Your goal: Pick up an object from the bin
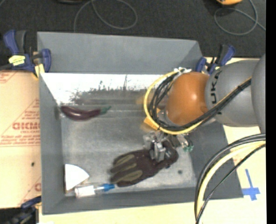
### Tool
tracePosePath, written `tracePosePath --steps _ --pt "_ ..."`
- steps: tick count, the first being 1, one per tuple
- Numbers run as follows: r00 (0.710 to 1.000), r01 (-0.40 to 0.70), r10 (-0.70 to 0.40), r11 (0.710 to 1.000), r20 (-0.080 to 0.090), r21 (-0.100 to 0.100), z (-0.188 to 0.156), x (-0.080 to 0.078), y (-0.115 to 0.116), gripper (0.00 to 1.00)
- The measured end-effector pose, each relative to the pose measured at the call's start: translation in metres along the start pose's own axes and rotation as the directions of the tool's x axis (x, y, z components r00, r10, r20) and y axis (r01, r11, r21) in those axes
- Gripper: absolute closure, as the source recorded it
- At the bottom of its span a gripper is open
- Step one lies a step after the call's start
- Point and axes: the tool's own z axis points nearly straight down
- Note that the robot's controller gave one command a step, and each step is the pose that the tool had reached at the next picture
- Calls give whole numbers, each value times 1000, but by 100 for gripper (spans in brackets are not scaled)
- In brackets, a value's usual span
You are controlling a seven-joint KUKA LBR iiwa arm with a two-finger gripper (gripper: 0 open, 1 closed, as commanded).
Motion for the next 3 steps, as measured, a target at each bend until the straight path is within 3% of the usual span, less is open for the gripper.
tracePosePath --steps 1,2,3 --pt "1000 -10 10 1000 4 1 -90 -21 -17 100" --pt "1000 -11 11 1000 3 1 -90 -21 -17 100" --pt "1000 -9 9 1000 9 4 -232 -20 -22 100"
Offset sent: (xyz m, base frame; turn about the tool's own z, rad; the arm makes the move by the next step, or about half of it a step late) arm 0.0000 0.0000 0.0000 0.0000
